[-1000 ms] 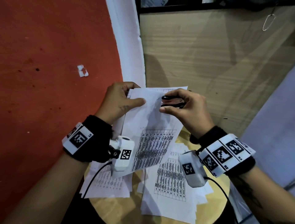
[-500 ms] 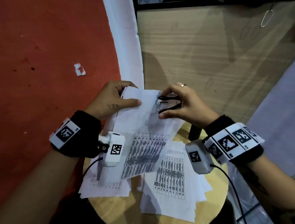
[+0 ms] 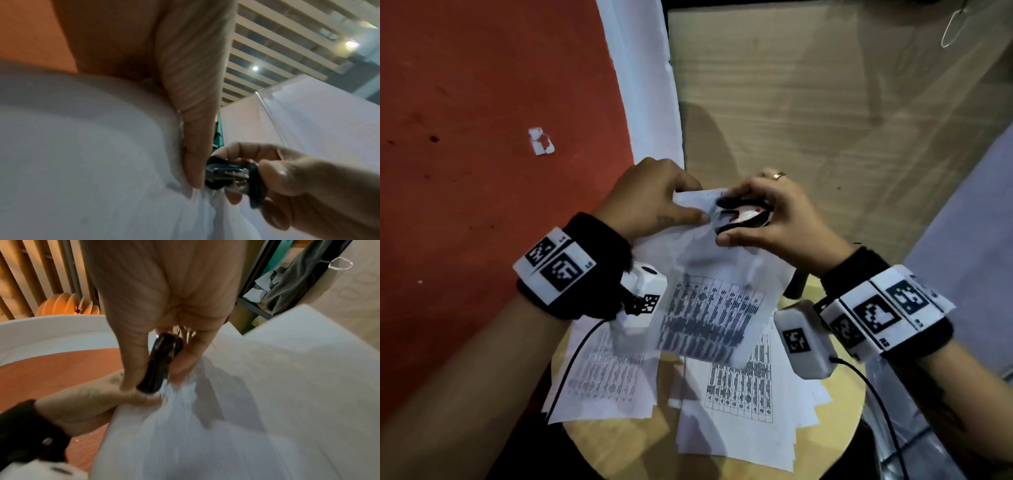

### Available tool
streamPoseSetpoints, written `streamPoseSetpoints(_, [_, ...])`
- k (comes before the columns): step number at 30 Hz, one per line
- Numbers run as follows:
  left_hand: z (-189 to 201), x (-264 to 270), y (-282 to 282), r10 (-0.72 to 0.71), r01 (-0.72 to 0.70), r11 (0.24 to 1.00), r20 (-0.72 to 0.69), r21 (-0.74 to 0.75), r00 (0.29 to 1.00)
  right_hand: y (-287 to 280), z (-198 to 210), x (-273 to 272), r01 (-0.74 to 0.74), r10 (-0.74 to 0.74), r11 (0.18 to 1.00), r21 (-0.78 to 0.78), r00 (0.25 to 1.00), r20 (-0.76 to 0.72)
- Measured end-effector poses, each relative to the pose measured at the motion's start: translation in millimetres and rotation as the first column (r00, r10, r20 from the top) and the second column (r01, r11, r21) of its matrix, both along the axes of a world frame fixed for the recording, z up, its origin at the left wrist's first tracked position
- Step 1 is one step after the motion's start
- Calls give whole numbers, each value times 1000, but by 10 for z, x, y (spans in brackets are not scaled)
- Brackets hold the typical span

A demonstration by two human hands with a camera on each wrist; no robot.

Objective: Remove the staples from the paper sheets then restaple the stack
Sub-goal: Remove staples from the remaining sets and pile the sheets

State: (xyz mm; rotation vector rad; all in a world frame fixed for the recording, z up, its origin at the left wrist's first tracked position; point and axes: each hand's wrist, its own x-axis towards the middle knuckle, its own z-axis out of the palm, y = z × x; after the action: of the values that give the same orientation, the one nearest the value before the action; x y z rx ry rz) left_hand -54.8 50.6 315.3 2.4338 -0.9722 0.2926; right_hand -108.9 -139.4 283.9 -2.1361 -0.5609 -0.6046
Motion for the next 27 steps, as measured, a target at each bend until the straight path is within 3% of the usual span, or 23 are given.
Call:
streamPoseSetpoints(3, [-60, 20, -1, -66, 47, 989, -131, -140, 989, 28, -174, -56, 126, -172, 973, 194, 954, 244])
streamPoseSetpoints(6, [-94, 28, 3, -90, 51, 976, -184, -210, 979, 108, -308, -111, 160, -249, 929, 334, 937, 245])
streamPoseSetpoints(9, [-102, 1, 1, -112, 49, 966, -239, -255, 965, 149, -325, -120, 216, -234, 972, 91, 903, 360])
streamPoseSetpoints(13, [-96, -51, -4, -140, 59, 957, -272, -285, 952, 184, -273, -110, 247, -156, 959, -138, 867, 473])
streamPoseSetpoints(20, [-58, -95, -11, -166, 54, 944, -328, -326, 930, 183, -236, -68, 232, -97, 952, -202, 849, 519])
streamPoseSetpoints(27, [-72, -95, -34, -160, 22, 929, -347, -370, 924, 194, -192, -58, 312, -99, 912, -268, 799, 593])
